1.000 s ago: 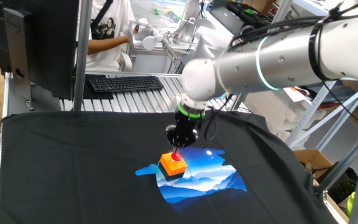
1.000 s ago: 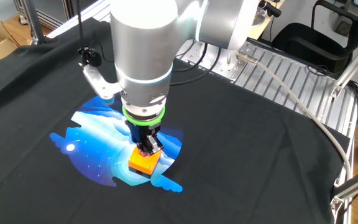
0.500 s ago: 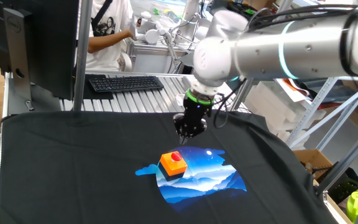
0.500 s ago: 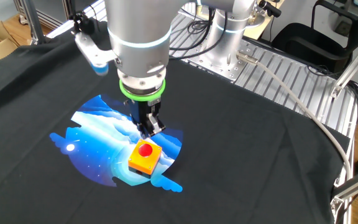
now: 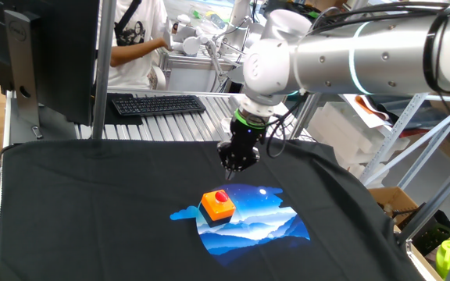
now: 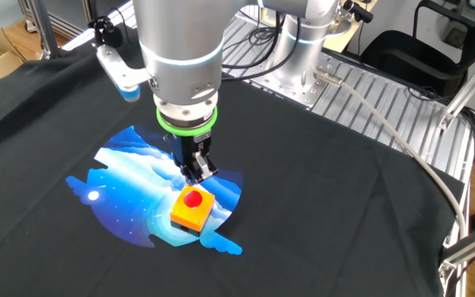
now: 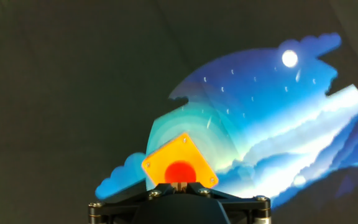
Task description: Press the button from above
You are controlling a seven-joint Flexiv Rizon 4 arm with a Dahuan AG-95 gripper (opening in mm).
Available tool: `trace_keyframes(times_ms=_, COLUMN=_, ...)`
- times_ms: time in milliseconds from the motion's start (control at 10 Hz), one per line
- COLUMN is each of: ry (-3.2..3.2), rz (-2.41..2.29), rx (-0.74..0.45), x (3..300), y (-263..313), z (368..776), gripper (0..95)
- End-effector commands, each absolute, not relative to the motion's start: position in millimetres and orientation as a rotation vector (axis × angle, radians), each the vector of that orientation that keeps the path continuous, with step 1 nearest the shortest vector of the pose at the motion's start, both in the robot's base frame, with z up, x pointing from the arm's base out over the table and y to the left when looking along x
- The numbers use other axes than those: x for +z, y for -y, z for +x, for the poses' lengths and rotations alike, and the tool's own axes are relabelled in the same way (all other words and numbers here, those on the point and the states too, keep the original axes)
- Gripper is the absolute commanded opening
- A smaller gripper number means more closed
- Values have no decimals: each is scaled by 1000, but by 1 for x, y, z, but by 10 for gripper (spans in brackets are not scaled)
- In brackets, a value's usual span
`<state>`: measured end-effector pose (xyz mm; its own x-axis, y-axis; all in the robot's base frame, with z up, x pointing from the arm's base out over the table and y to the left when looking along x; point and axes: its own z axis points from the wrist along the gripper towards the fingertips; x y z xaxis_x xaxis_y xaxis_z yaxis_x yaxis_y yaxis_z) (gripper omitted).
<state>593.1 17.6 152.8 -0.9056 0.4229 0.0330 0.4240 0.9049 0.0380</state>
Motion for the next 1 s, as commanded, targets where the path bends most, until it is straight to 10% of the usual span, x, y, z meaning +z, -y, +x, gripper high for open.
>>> trace_keyframes(times_ms=100, ry=3038, rz=-679, rx=-58, x=154, y=-18, z=594, gripper=0)
trace_keyframes(times_ms=1000, ry=3025, rz=-675, rx=-50, x=154, y=-17, z=594, gripper=0)
